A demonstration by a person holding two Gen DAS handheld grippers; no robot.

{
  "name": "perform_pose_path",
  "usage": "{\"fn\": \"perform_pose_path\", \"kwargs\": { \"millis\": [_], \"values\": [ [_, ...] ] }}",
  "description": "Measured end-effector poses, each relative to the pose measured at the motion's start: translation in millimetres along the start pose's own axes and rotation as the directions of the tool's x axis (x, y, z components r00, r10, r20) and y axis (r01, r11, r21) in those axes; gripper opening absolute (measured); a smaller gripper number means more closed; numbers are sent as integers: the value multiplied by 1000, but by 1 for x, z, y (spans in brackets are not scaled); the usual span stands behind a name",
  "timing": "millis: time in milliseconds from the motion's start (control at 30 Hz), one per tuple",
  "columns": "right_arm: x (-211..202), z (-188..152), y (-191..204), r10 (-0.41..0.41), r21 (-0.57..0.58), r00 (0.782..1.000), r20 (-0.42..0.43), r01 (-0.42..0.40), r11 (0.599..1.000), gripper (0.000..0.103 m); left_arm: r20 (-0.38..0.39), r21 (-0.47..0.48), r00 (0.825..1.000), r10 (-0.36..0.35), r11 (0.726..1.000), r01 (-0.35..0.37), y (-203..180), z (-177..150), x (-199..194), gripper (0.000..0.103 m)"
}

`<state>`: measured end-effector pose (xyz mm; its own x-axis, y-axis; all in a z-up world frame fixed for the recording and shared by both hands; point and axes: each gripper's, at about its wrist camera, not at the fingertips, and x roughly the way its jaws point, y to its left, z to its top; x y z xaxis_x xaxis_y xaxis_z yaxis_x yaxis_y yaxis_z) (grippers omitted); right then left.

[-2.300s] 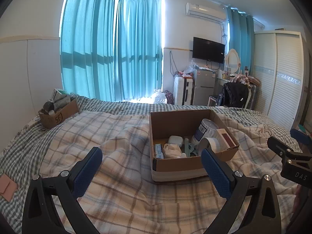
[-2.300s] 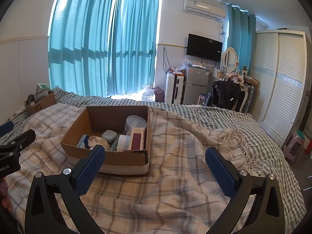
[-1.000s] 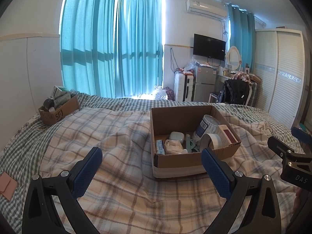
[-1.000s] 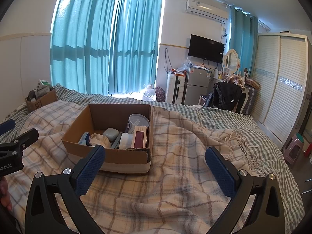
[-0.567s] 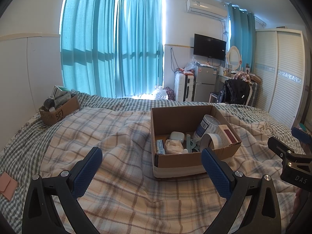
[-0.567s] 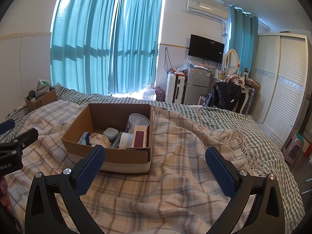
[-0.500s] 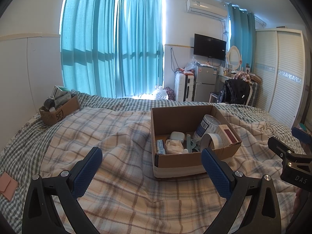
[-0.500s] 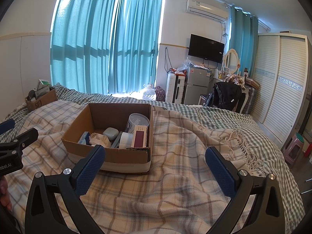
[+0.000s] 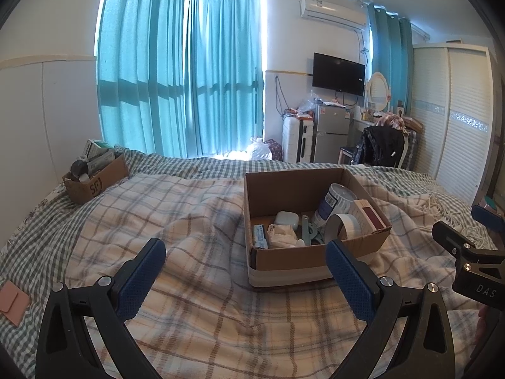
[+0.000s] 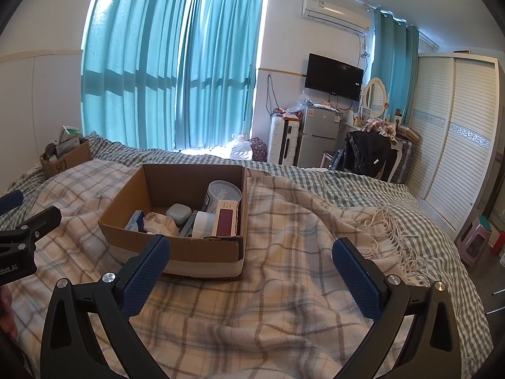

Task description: Organize objects

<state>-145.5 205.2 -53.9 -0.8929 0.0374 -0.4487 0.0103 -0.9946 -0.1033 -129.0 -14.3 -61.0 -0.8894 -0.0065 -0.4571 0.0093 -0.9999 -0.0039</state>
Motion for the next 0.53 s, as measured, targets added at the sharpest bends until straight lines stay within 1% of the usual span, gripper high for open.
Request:
{"fn": "perform_pose_path", "kwargs": {
  "millis": [367,533],
  "values": [
    [0,1,0,-1,-2,1000,-3,1,1000,103,3,15,1000,-1,1000,0,-2,1,-1,103],
    [1,0,-2,0,5,1000,-6,0,1000,103,19,54,1000,13,998,-14,-6,0,-3,103]
  ]
}}
